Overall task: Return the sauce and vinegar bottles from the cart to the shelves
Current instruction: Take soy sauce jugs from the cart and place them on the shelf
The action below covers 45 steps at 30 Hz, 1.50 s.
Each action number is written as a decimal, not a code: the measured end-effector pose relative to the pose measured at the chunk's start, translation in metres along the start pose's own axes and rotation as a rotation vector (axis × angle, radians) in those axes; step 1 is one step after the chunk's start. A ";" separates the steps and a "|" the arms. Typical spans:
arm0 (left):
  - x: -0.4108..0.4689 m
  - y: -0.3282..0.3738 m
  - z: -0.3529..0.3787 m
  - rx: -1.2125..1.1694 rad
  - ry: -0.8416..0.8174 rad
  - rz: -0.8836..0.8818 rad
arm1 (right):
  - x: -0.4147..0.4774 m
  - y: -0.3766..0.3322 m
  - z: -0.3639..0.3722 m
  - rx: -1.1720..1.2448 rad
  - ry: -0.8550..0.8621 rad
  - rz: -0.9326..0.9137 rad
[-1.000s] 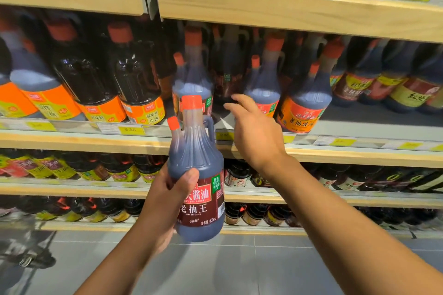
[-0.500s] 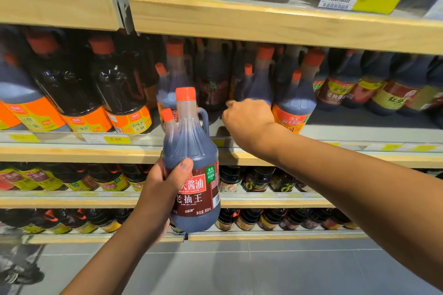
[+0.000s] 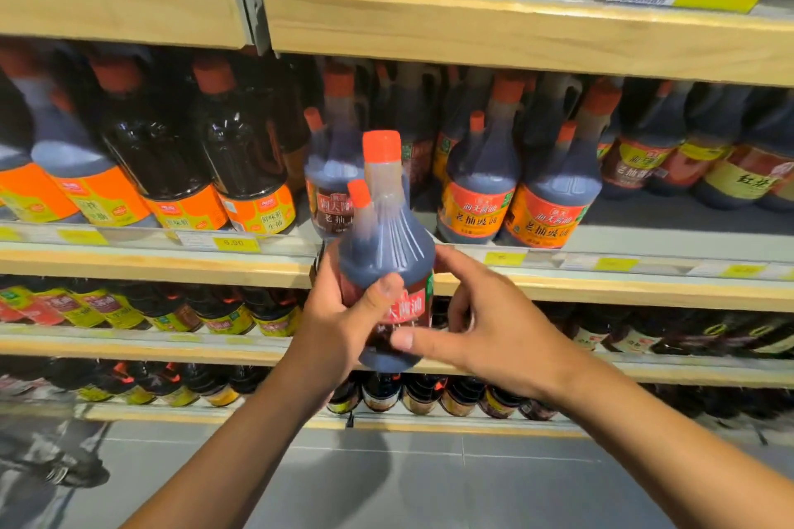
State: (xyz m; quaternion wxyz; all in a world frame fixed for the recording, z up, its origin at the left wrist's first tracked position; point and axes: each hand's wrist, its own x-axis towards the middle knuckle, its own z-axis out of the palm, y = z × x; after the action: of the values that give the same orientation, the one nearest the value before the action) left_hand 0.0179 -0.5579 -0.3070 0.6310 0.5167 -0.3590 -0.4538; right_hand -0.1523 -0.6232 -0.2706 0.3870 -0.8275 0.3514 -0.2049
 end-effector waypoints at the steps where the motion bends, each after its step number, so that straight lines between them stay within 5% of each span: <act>1: -0.001 -0.001 0.003 0.026 -0.009 0.043 | 0.000 0.000 0.002 -0.025 0.043 -0.017; 6: 0.001 0.006 0.011 0.148 -0.109 0.193 | 0.002 0.000 0.005 0.130 0.177 -0.052; 11: 0.018 0.018 0.004 0.482 0.017 0.394 | 0.012 -0.005 -0.007 0.029 0.301 -0.144; 21: 0.047 0.025 0.018 0.304 0.142 0.287 | 0.062 0.009 0.006 -0.057 0.576 -0.096; 35: 0.059 0.002 0.025 0.341 0.245 0.275 | 0.073 0.026 0.034 -0.118 0.601 0.052; 45: 0.069 0.004 0.023 0.527 0.290 0.262 | 0.088 0.008 0.017 -0.424 0.530 0.178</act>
State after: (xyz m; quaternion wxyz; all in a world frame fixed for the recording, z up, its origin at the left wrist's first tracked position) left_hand 0.0202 -0.6303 -0.2995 0.5731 0.6709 -0.4341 -0.1817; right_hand -0.0861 -0.6830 -0.2813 0.1182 -0.7735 0.5453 -0.3006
